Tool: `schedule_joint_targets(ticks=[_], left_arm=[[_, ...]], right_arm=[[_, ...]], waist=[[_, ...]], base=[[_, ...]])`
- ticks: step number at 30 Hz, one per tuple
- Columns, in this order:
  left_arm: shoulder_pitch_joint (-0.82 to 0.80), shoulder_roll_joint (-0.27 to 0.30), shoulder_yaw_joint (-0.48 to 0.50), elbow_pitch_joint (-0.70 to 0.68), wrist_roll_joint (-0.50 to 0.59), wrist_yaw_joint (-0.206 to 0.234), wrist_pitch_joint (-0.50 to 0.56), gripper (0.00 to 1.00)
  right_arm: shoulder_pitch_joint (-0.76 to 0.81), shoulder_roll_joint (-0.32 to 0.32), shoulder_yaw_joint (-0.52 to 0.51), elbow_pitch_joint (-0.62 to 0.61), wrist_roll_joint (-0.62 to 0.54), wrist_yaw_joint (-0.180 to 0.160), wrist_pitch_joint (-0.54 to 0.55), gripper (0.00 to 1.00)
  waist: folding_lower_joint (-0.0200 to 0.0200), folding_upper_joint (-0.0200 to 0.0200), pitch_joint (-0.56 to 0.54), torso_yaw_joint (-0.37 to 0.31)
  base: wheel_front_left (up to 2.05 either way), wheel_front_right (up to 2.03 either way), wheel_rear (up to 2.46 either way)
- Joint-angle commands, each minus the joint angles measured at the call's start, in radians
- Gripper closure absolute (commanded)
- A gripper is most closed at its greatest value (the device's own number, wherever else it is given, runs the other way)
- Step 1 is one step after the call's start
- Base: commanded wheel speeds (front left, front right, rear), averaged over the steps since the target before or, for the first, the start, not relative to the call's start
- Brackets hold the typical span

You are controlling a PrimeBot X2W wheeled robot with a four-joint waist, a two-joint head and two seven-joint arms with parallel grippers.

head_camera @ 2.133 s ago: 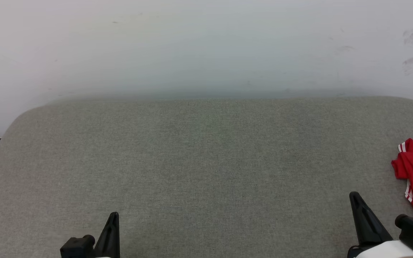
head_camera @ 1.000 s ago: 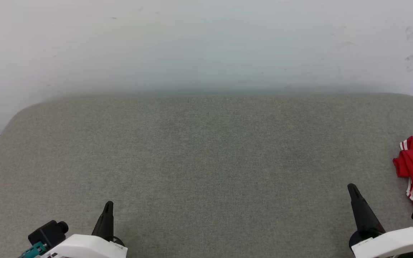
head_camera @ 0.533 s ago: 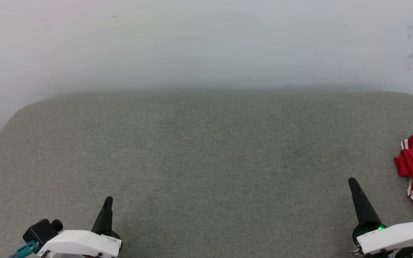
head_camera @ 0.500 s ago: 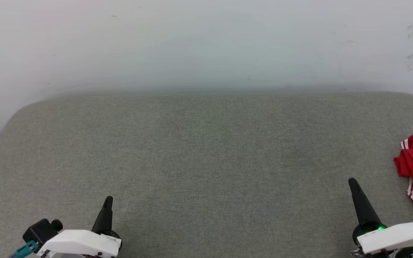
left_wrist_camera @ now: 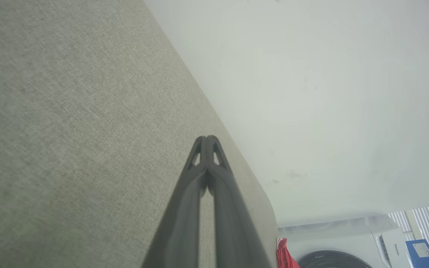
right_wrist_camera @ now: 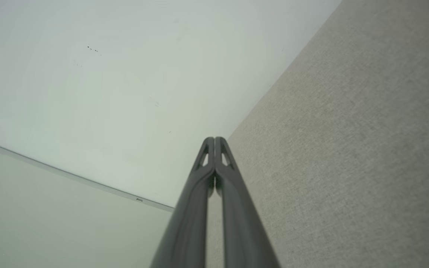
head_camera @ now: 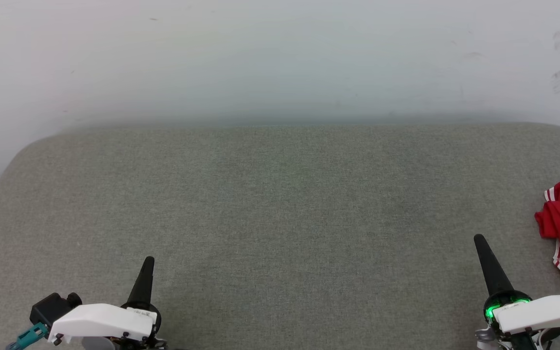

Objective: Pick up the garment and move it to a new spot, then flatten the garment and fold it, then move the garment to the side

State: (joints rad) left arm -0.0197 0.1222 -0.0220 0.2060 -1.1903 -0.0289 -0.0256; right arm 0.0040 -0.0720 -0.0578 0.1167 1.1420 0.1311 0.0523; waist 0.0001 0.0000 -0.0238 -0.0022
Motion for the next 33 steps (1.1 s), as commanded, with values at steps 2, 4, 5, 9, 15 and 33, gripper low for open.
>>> schedule_joint_targets(ticks=[2, 4, 5, 9, 15, 33], left_arm=[[-0.026, -0.001, 0.014, -0.002, -0.035, -0.013, 0.011, 1.0], [-0.03, -0.004, 0.019, -0.001, -0.052, -0.017, 0.016, 1.0], [-0.032, -0.006, 0.022, 0.0, -0.061, -0.019, 0.019, 1.0], [-0.038, -0.012, 0.031, 0.003, -0.094, -0.027, 0.029, 1.0], [-0.045, -0.019, 0.045, 0.009, -0.143, -0.038, 0.043, 1.0], [-0.068, -0.039, 0.082, 0.022, -0.267, -0.068, 0.083, 1.0]], right_arm=[[-0.027, -0.007, -0.004, 0.004, 0.041, 0.0, 0.002, 1.0], [-0.033, -0.007, -0.005, 0.008, 0.061, 0.0, 0.004, 1.0], [-0.035, -0.007, -0.005, 0.011, 0.07, 0.0, 0.005, 1.0], [-0.04, -0.007, -0.007, 0.022, 0.11, 0.0, 0.008, 1.0], [-0.053, -0.006, -0.01, 0.037, 0.165, 0.0, 0.012, 1.0], [-0.079, -0.003, -0.017, 0.076, 0.307, 0.0, 0.024, 1.0]], waist=[[-0.0001, 0.0, 0.001, 0.0], [-0.0001, 0.0, 0.002, 0.0], [-0.0001, 0.0, 0.003, 0.0], [-0.0001, 0.0, 0.004, 0.0], [-0.0001, 0.0, 0.007, 0.001], [-0.0001, 0.0, 0.015, 0.001]], base=[[0.0, 0.0, 0.0], [0.0, 0.0, 0.0], [0.0, 0.0, 0.0], [0.0, 0.0, 0.0], [0.0, 0.0, 0.0], [0.0, 0.0, 0.0]])
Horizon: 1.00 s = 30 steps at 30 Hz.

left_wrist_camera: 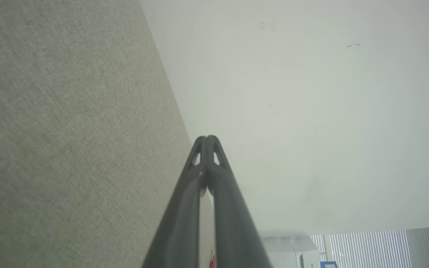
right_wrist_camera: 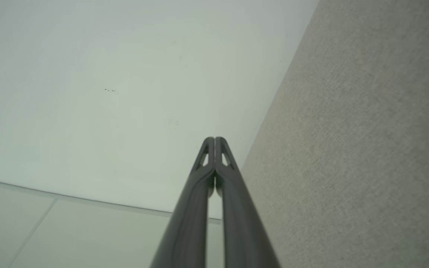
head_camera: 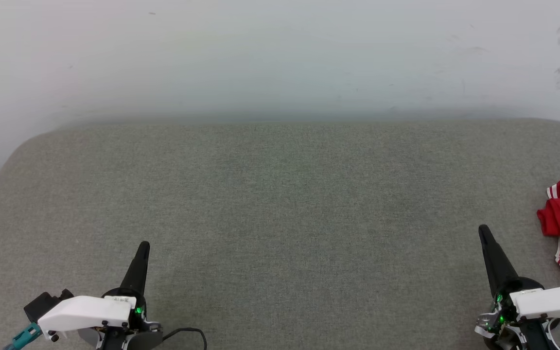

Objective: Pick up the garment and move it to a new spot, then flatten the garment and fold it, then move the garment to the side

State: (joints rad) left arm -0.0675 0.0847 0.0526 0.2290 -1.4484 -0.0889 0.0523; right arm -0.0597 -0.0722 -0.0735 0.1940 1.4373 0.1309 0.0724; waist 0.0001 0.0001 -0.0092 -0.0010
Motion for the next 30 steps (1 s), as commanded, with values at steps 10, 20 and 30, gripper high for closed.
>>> schedule_joint_targets(ticks=[10, 20, 30], left_arm=[[-0.029, -0.013, 0.025, 0.007, -0.073, -0.022, 0.025, 1.0], [-0.041, -0.021, 0.043, 0.014, -0.133, -0.037, 0.043, 1.0], [-0.045, -0.029, 0.056, 0.017, -0.172, -0.045, 0.057, 1.0]], right_arm=[[-0.03, -0.001, -0.006, 0.021, 0.086, 0.0, 0.01, 1.0], [-0.048, 0.002, -0.011, 0.04, 0.154, 0.0, 0.017, 1.0], [-0.055, 0.004, -0.015, 0.052, 0.198, 0.0, 0.023, 1.0]], waist=[[0.0, -0.0001, 0.004, 0.0], [0.0, -0.0001, 0.009, 0.001], [-0.0001, -0.0001, 0.012, 0.001]], base=[[0.0, 0.0, 0.0], [0.0, 0.0, 0.0], [0.0, 0.0, 0.0]])
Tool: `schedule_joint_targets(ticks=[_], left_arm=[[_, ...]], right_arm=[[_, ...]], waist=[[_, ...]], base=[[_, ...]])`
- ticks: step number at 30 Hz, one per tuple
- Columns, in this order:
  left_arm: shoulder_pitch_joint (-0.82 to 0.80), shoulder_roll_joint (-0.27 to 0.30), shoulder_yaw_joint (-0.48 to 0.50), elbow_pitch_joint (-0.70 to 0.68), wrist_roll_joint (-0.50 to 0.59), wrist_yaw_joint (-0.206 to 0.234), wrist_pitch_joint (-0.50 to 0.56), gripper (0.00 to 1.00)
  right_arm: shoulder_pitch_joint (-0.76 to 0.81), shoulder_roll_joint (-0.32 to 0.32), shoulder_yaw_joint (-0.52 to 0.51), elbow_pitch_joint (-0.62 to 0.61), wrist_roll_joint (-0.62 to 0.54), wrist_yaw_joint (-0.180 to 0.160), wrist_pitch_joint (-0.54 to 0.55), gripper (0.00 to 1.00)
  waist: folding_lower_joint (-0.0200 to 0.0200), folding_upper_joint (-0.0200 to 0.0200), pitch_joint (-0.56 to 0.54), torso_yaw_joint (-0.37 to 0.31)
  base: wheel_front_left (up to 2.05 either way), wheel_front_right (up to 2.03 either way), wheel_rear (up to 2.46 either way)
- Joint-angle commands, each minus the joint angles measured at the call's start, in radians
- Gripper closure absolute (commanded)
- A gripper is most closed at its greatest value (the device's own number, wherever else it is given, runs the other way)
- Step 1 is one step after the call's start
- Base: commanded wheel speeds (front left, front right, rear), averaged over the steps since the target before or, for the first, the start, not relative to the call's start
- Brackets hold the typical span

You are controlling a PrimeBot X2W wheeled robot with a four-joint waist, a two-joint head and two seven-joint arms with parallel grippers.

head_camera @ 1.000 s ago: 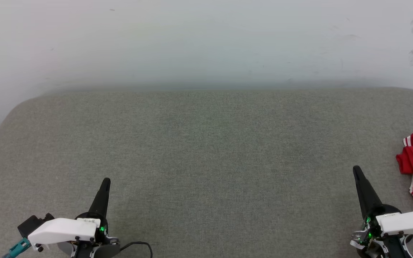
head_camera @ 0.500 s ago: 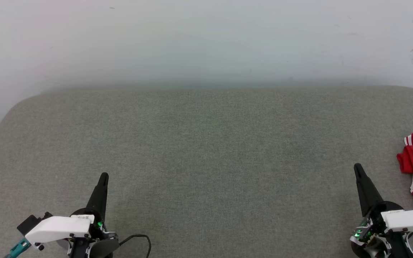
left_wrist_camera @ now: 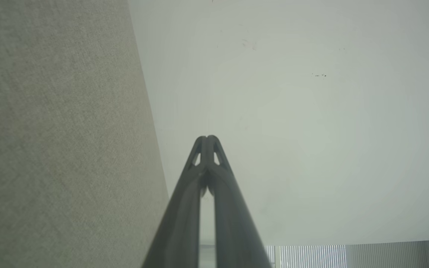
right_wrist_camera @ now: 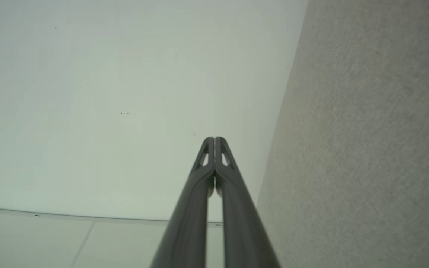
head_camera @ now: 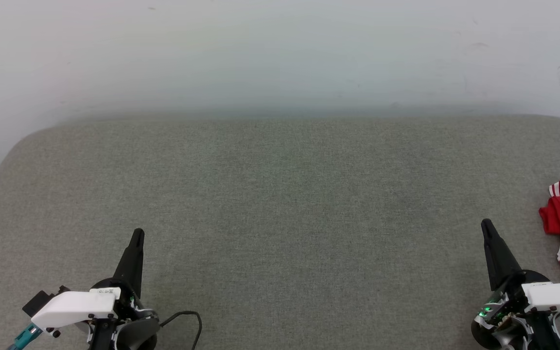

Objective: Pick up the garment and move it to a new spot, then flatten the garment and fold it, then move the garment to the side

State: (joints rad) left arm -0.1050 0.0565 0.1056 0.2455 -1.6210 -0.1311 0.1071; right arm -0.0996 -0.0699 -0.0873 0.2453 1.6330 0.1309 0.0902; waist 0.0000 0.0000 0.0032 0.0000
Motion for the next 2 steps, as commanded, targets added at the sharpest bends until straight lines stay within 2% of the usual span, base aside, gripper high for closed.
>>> schedule_joint_targets(ticks=[1, 2], left_arm=[[-0.007, -0.001, 0.003, 0.001, 0.001, -0.003, 0.003, 1.0], [-0.007, -0.001, 0.003, 0.001, 0.001, -0.003, 0.003, 1.0]], right_arm=[[-0.015, 0.002, -0.002, 0.001, 0.001, 0.0, 0.005, 1.0], [-0.015, 0.002, -0.002, 0.001, 0.001, 0.0, 0.004, 1.0]], waist=[[0.0, 0.0, 0.0, 0.0], [0.0, 0.0, 0.0, 0.0]], base=[[0.0, 0.0, 0.0], [0.0, 0.0, 0.0]])
